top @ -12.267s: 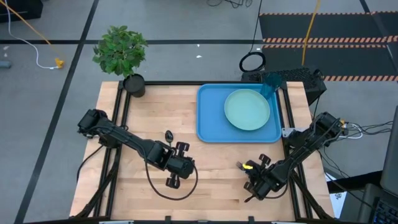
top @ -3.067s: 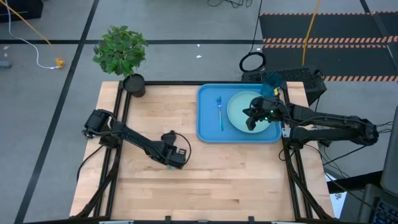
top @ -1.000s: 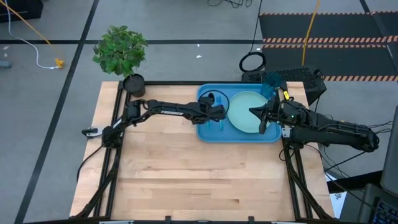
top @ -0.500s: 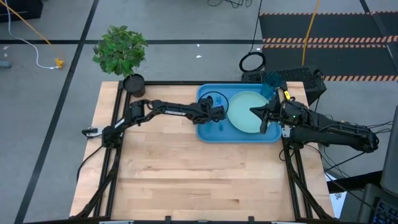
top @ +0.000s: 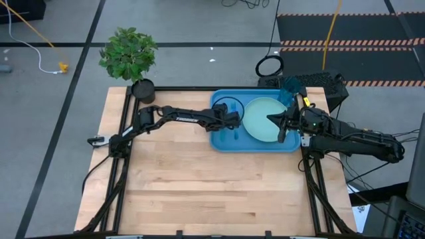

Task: Pick and place plate/cup/fork/spoon on tray
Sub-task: Return to Home Position

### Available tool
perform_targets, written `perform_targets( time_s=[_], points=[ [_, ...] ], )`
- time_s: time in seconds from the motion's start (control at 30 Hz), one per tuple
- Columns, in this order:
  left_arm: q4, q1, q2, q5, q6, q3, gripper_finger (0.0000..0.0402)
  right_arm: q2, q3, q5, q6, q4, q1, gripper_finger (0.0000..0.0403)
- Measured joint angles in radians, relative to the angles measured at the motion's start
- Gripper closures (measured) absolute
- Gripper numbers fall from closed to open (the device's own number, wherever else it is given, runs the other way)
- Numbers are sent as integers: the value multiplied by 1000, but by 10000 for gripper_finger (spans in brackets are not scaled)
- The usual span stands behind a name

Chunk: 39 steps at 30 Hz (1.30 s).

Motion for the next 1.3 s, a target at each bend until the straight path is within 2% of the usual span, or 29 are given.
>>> perform_targets(
  time_s=[0.2,0.37,0.5,0.63,0.8,0.9,1.07,1.17,1.3],
  points=[
    [-6,2,-98,5,141,0,322,0,0,-12,0,-10,0,403],
    [1,-26,-219,1,408,0,330,0,0,-121,-29,-27,1,403],
    [0,-120,-296,-73,655,2,339,-1,0,-224,-47,-28,2,403],
    [-34,-240,-312,-138,860,0,355,-2,0,-240,-20,-23,2,403],
    [-36,-354,-317,-148,1075,0,379,-13,-102,-318,-7,136,5,403],
    [-47,-397,-314,-145,1126,0,396,-13,-201,-344,15,282,14,403],
    [-55,-396,-339,-159,1136,-26,390,-11,-314,-352,0,447,40,403],
    [8,-370,-369,-151,1148,-120,390,-11,-356,-394,-12,502,65,403],
    [208,-326,-449,-81,1189,-294,397,-13,-391,-391,-24,534,112,403]
  ],
)
